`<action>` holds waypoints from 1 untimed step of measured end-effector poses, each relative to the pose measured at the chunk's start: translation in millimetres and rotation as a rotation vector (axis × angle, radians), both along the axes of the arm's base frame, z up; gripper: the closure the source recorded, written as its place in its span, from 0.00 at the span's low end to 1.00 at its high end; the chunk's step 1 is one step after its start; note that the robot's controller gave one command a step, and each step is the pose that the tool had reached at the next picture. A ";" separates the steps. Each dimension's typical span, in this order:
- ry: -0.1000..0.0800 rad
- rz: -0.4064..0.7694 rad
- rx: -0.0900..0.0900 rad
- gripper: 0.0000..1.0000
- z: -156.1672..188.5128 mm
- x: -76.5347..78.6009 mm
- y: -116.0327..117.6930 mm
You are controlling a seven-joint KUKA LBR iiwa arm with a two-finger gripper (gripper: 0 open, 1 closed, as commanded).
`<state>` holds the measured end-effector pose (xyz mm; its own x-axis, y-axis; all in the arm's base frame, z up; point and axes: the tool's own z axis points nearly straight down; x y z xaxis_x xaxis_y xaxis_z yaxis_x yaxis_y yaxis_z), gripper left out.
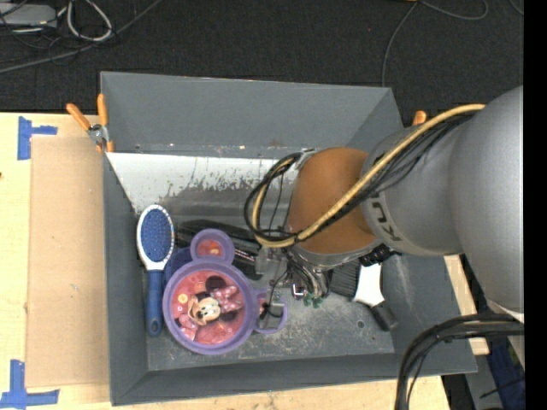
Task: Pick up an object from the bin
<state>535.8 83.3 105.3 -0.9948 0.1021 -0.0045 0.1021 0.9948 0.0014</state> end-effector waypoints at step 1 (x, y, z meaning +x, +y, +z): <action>0.003 -0.010 -0.003 0.00 -13.9 -8.8 26.4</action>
Offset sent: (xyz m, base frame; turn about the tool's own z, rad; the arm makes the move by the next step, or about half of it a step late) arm -0.0053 0.0574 -0.0353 0.0522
